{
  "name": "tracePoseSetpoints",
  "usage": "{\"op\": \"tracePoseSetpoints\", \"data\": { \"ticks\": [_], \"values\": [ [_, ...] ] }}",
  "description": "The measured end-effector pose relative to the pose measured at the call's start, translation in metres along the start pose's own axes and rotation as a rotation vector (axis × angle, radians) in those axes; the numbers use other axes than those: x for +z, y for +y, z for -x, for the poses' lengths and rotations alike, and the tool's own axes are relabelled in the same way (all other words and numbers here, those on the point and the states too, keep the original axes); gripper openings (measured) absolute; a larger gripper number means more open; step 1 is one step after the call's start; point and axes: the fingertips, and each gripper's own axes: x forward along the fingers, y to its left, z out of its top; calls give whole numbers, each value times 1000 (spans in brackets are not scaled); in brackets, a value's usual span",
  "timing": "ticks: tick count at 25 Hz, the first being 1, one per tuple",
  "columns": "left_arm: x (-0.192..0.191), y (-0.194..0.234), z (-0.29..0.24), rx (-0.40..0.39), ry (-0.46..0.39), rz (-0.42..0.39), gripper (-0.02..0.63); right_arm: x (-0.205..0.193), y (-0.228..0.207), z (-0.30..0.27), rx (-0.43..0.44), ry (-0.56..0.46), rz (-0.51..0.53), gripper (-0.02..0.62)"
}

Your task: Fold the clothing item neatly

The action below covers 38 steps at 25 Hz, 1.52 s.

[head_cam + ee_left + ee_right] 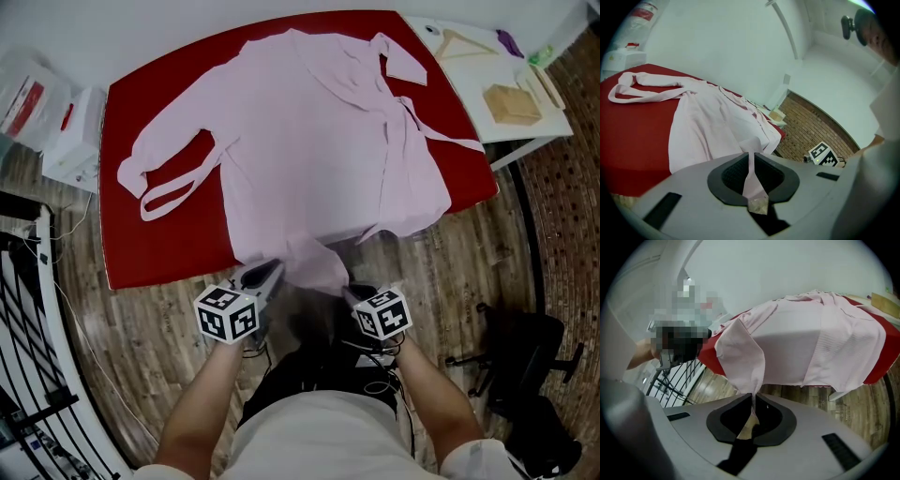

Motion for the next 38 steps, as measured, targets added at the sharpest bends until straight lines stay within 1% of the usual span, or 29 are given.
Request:
{"op": "tracePoseSetpoints", "data": {
  "ticks": [5,12,17,23,26,30,31,34,38],
  "values": [
    [-5,2,2,-1,6,3,15,-8,-5,-3,-13,-12,-46,35],
    [-2,8,5,5,0,-25,15,2,-9,-4,-63,-59,-52,49],
    [4,12,10,12,-27,-25,15,28,-9,3,-85,-106,-22,66],
    [26,26,20,58,-72,-36,15,82,-13,13,-104,-156,53,71],
    [37,37,24,96,-90,-33,15,111,-15,12,-100,-168,94,71],
    [56,62,25,180,-104,-36,18,152,-16,0,-70,-179,160,71],
    [62,71,24,202,-106,-31,29,163,-16,-5,-61,-180,176,72],
    [77,97,21,283,-119,6,95,192,-20,-19,-31,-171,211,72],
    [97,134,13,392,-135,56,129,234,-30,-35,17,-160,239,78]
  ]
}}
